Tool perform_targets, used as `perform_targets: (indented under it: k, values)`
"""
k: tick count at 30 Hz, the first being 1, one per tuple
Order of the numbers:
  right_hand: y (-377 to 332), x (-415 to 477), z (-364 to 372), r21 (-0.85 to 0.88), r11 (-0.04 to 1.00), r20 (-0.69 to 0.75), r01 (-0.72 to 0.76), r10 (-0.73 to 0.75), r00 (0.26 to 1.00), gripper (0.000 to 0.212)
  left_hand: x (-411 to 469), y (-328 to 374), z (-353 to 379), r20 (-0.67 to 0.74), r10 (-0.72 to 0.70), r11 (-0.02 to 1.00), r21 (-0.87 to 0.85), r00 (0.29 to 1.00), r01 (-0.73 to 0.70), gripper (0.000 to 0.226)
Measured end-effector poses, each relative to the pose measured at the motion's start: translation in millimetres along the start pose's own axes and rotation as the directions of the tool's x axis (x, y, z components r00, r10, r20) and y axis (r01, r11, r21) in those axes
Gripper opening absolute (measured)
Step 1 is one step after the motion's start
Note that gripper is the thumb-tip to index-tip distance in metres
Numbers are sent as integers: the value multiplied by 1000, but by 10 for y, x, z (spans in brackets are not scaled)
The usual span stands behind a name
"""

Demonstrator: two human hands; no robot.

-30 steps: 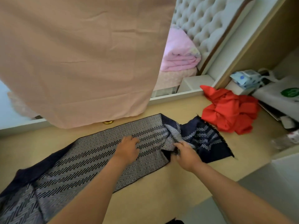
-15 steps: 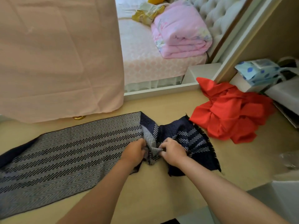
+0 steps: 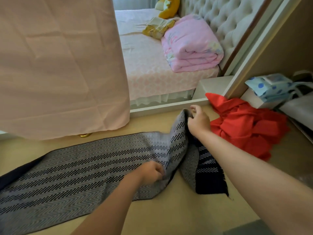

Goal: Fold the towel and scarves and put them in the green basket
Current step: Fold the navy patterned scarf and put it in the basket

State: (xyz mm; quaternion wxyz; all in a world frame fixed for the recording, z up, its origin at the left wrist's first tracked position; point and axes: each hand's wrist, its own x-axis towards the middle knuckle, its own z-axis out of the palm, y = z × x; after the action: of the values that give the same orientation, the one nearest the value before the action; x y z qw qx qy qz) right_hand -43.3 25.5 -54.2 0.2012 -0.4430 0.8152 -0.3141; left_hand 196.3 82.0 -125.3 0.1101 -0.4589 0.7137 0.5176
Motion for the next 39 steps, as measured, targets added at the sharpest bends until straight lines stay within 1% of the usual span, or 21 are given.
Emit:
perform_targets:
  k: [1,3,6,8,10,12,14,17,19,20,21,23,25,27,29,31,32,33,35,37,39]
  values:
    - [56,-114,51,-41,999,45,33,-32,998,51,14,-6,33,58,-12,998,59,998,9,7]
    - [230,-406,187,-155,983,153,98,-74,985,63,47,-40,97,72,-12,981,193,997,-2,10]
    - [559,-875,350,-409,880,363,241,-86,928,78,80,-108,178,-116,45,964,264,992,-13,17]
    - [769,-1129,399,-502,805,522,317,-9,853,92,80,-154,216,-214,118,940,339,970,-39,24]
    - [917,-1307,387,-536,790,603,298,111,790,103,79,-190,252,-211,168,883,465,963,-53,44]
    - [1028,-1386,317,-571,778,599,261,178,781,101,77,-196,279,-146,135,840,542,980,-35,63]
    - [1149,-1393,197,-646,720,561,254,222,798,95,93,-187,308,-122,97,800,600,988,-4,68]
    - [1293,-1287,-60,-805,546,462,232,332,823,79,135,-137,358,-147,131,748,664,980,0,68]
    - [1315,-1184,-206,-894,403,358,197,374,856,56,176,-88,389,-170,181,725,689,969,-15,64]
    - [1314,-1129,-253,-912,370,312,178,342,886,45,202,-53,404,-179,207,726,687,962,-29,60]
    - [1306,-1075,-278,-912,374,281,169,271,921,37,235,-10,420,-187,236,730,681,954,-47,55]
    - [1270,-960,-282,-865,462,245,196,48,968,23,335,98,437,-224,311,737,670,923,-86,42]
    - [1230,-824,-212,-768,566,273,301,-136,952,19,488,223,431,-281,369,761,639,886,-114,36]
    - [1175,-699,-105,-625,622,435,472,-225,872,35,648,352,413,-305,325,804,588,895,-91,45]
    - [1159,-591,-14,-529,618,616,582,-192,764,54,787,461,412,-222,220,806,590,950,-48,66]
    - [1223,-467,-8,-559,531,713,637,-84,696,60,878,588,426,-64,133,760,647,989,-60,73]
    - [1273,-413,-42,-594,476,713,649,-62,699,56,916,646,434,-18,129,756,649,992,-87,68]
    - [1322,-369,-105,-632,431,691,644,-63,720,48,952,697,443,-18,159,776,621,987,-113,59]
    - [1421,-283,-240,-682,415,628,602,-90,773,35,1036,767,466,-163,245,841,526,956,-126,46]
    - [1509,-210,-335,-703,440,572,559,-119,812,29,1127,782,464,-337,221,883,467,915,-41,50]
    - [1601,-143,-334,-709,420,515,566,-239,823,22,1234,758,441,-324,99,857,508,941,85,68]
